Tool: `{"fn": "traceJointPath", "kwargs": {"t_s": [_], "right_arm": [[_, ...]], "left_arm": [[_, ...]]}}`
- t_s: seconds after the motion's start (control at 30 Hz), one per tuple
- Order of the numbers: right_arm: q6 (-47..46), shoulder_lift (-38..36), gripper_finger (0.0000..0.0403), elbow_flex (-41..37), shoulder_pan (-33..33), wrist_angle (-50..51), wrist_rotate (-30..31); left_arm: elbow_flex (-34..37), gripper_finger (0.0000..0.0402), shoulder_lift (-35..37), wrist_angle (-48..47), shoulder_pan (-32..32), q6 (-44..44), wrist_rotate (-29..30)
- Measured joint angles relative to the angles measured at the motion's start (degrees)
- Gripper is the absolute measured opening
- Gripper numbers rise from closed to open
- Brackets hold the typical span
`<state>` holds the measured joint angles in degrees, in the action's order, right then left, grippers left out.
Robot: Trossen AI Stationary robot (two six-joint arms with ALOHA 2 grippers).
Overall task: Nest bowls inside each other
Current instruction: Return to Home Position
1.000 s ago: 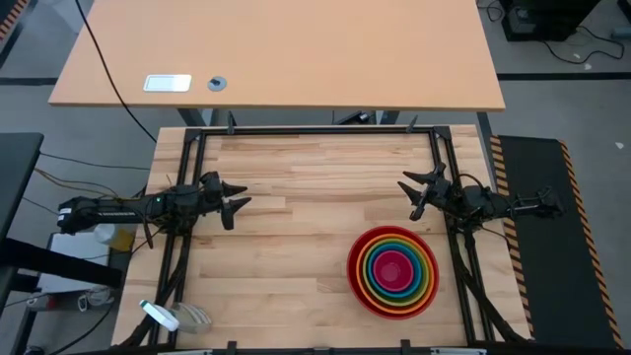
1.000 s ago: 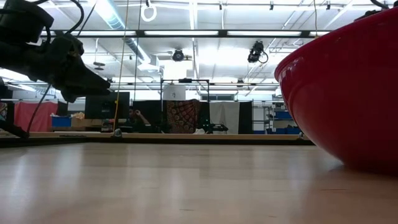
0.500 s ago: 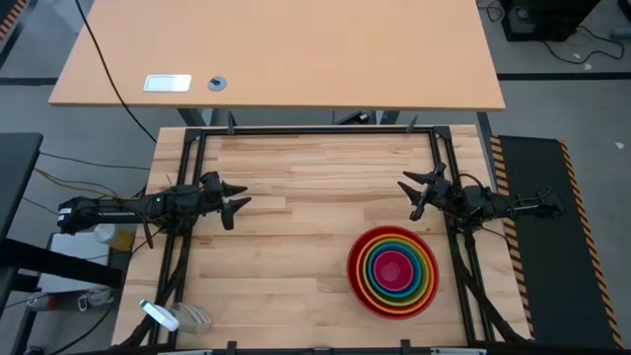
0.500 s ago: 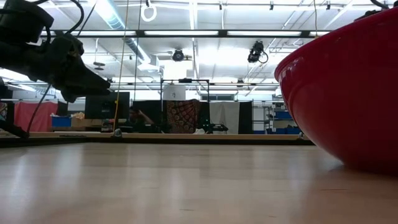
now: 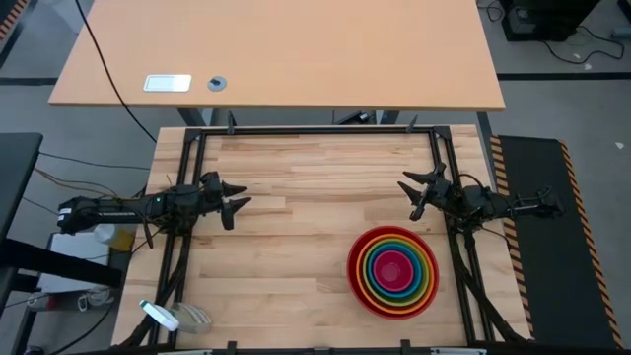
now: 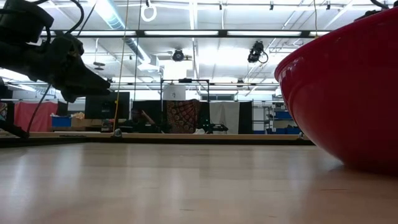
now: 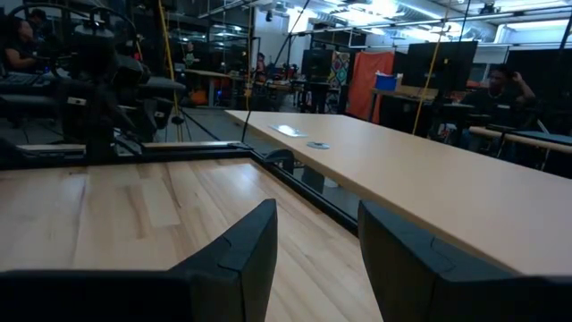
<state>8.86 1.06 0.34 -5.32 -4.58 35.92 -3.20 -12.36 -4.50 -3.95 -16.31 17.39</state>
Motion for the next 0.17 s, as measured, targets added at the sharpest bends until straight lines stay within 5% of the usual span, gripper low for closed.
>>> {"fn": "traceJointPath", "kwargs": {"t_s": [0.17], "right_arm": [[0.0, 0.0, 0.0164, 0.0, 0.0, 0.0, 0.0]], "left_arm": [[0.0, 0.0194, 0.0, 0.0, 0.0, 0.0, 0.0]]}}
